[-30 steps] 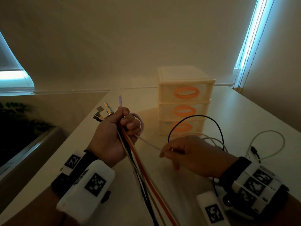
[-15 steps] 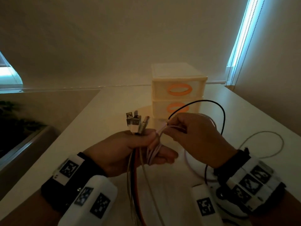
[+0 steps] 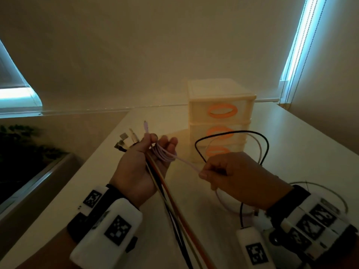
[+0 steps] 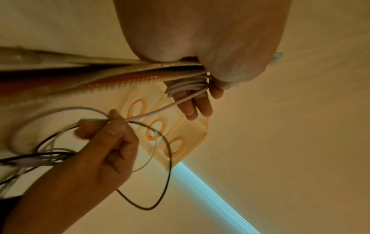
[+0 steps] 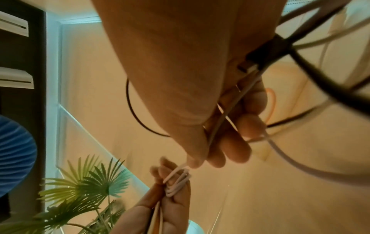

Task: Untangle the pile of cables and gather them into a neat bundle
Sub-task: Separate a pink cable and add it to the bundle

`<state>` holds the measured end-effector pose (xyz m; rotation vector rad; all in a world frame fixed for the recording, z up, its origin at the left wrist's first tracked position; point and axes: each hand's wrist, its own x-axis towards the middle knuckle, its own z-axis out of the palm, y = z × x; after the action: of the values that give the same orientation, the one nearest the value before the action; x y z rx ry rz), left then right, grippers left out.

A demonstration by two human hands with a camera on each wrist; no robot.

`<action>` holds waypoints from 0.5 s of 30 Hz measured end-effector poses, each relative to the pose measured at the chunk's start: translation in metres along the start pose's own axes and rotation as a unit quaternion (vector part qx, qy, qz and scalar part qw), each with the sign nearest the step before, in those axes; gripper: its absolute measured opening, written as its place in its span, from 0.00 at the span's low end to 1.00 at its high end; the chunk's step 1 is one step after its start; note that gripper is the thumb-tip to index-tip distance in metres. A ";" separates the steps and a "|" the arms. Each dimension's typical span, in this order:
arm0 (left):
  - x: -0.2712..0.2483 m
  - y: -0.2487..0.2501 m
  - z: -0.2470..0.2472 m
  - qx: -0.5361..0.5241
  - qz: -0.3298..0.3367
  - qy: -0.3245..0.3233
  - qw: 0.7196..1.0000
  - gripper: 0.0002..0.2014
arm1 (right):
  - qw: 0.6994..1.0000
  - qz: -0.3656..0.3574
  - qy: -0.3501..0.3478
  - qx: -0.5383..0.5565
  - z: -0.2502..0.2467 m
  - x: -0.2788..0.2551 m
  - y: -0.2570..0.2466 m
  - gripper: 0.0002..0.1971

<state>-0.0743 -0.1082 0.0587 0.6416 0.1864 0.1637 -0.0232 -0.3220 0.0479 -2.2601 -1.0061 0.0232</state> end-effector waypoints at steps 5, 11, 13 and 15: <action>0.005 0.007 -0.006 -0.016 -0.011 -0.035 0.999 0.18 | 0.997 -0.005 -0.067 0.026 0.005 -0.001 -0.002 0.07; 0.007 0.010 -0.009 -0.040 -0.006 -0.056 0.998 0.18 | 0.994 0.020 0.089 -0.061 -0.003 0.002 0.010 0.17; 0.007 0.010 -0.009 -0.045 -0.005 -0.059 0.997 0.18 | 0.997 0.015 0.068 -0.041 -0.003 0.002 0.009 0.15; 0.008 0.016 -0.009 -0.068 0.000 -0.058 0.996 0.17 | 0.999 0.023 -0.041 -0.005 0.000 0.001 0.006 0.11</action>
<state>-0.0703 -0.0891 0.0605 0.5131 0.0626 0.1385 -0.0185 -0.3248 0.0447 -2.3074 -0.9980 0.1306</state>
